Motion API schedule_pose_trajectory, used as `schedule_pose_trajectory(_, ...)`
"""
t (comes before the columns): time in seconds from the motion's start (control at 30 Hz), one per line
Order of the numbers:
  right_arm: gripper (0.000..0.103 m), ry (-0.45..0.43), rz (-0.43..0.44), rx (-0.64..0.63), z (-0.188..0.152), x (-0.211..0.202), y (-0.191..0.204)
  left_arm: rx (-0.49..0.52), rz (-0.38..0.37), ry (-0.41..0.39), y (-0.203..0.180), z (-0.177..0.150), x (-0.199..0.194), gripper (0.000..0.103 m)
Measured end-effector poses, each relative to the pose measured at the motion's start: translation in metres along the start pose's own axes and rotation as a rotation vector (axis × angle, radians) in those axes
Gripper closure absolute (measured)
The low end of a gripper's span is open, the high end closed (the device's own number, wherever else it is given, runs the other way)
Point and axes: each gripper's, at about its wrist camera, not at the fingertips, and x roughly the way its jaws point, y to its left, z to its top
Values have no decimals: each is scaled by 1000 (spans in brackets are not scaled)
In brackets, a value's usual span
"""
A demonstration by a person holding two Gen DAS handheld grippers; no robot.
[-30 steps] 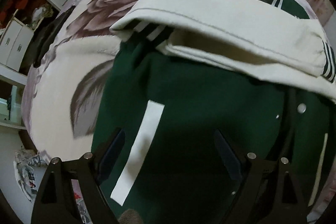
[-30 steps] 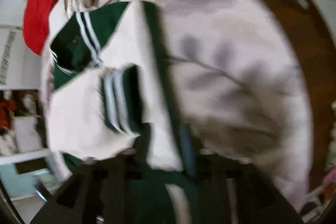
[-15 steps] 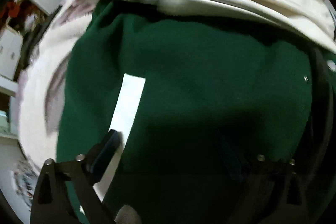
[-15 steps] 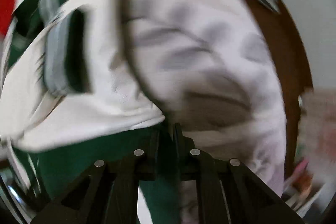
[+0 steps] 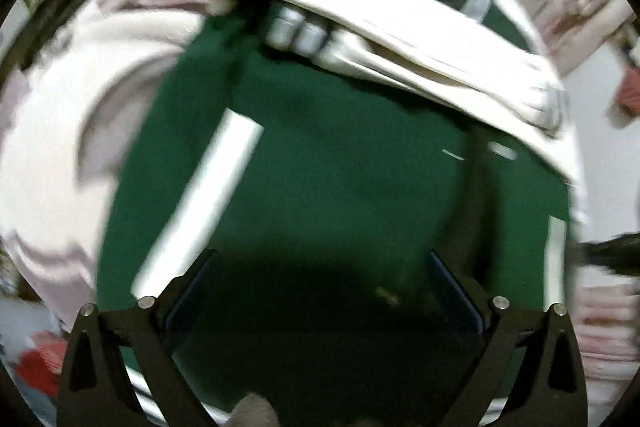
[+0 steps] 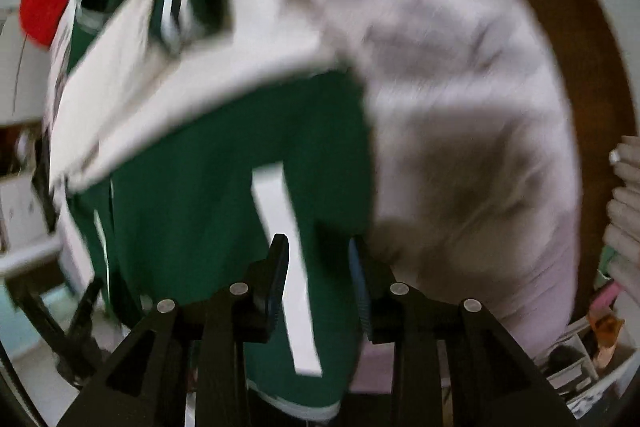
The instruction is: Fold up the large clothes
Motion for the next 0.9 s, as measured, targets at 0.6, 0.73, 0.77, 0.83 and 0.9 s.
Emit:
schedule_pose_trajectory(0.6,70,205,216,-95,-10,47,-24,-152,108,17,-46,-64,6,97)
schedule_pose_trajectory(0.73,70,232,235,-118,-5,58,-15,-178,132,74,-31,-73,53,93)
schedule_pose_trajectory(0.77,70,235,232,-128,-1,63,-12,-180,139,75,-31,-70,55,92)
schedule_pose_trajectory(0.83,70,230,229,-152,6,59,-9,-182,160,88,-36,-68,50,91)
schedule_pose_trajectory(0.9,64,203,230,-173,13,44,-16,-180,189,92,-46,-68,35,91)
